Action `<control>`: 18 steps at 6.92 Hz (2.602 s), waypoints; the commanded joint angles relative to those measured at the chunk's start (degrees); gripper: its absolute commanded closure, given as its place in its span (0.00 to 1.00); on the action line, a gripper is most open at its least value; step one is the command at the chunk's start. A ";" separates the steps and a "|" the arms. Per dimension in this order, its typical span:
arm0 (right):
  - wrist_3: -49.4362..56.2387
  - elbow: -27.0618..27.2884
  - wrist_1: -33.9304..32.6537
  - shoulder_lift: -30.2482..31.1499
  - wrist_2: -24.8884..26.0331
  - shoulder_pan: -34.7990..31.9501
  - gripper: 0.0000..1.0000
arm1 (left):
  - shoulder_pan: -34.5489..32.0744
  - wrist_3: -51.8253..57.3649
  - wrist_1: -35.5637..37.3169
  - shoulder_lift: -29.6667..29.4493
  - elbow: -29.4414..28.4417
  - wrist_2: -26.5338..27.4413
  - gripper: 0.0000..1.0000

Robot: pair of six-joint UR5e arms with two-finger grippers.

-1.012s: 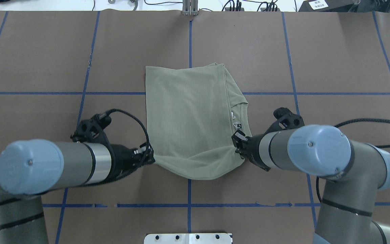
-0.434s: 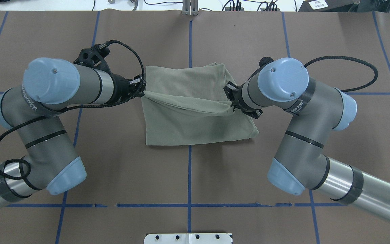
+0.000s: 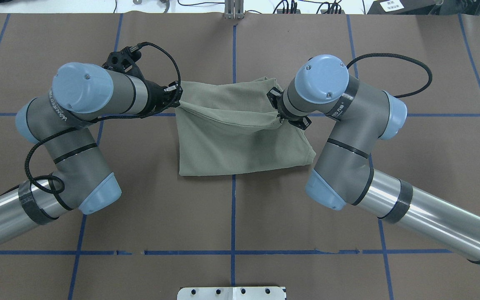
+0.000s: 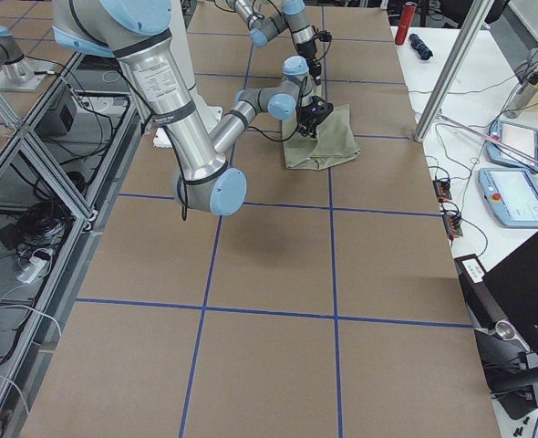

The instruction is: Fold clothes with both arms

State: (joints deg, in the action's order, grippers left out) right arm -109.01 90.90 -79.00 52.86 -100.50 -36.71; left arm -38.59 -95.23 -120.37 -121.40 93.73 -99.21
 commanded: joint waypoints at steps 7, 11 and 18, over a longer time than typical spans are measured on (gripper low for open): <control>22.32 -25.24 15.98 -7.51 -10.95 -10.65 0.00 | -4.83 6.11 -13.31 -6.04 -20.69 3.59 0.57; 33.12 -23.06 15.72 -1.12 -13.91 -15.12 0.00 | -5.97 16.42 -13.22 -1.67 -15.98 0.80 0.57; 89.98 -15.76 9.24 22.08 -36.67 -47.88 0.00 | -36.59 71.57 -5.54 18.20 -7.07 -32.59 0.54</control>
State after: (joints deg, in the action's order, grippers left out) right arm -26.30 73.76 -66.88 72.15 -133.99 -78.64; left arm -68.52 -35.15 -130.35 -105.92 86.04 -127.07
